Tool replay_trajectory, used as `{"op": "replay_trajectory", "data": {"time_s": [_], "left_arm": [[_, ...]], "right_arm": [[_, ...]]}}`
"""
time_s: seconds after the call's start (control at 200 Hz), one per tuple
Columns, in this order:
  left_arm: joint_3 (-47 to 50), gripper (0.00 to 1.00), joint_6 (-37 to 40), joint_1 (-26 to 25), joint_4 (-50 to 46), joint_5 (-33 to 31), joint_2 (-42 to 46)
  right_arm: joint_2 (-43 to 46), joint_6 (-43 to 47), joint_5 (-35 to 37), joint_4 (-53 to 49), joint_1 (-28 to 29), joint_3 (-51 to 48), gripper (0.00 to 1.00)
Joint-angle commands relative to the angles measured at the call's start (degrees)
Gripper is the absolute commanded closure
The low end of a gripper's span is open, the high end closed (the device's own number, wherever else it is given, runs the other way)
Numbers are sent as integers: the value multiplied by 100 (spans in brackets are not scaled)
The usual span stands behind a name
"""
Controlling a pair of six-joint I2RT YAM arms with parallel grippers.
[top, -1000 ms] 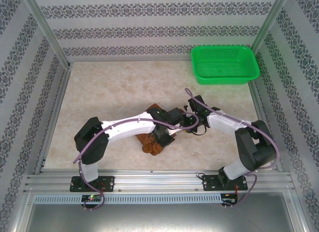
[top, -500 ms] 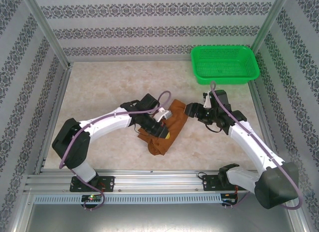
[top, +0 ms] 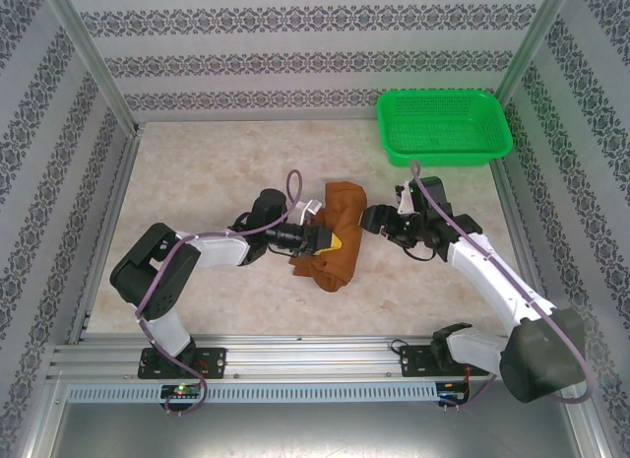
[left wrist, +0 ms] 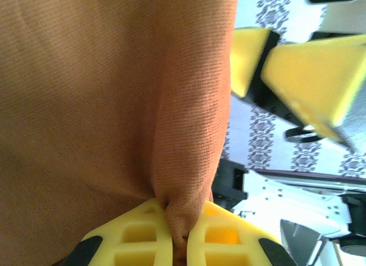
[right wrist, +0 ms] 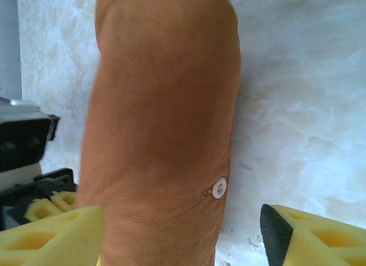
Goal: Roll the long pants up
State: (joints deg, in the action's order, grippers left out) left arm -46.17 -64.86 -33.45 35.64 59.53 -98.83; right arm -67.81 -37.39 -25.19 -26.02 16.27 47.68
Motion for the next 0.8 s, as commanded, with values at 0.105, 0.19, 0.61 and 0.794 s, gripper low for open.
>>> {"op": "replay_trajectory", "data": {"time_s": [0.105, 0.19, 0.61, 0.794], "left_arm": [[490, 100, -1389, 148, 2648, -209, 169], [794, 100, -1255, 250, 2411, -370, 328], [2278, 100, -980, 996, 2621, -522, -23], [2337, 100, -966, 1155, 2986, -279, -660]], "right_arm": [[-712, 297, -345, 75, 84, 136, 23], [-919, 326, -359, 226, 72, 81, 22], [-1402, 586, -229, 579, 378, 294, 8], [-1571, 751, -139, 795, 722, 439, 5]]}}
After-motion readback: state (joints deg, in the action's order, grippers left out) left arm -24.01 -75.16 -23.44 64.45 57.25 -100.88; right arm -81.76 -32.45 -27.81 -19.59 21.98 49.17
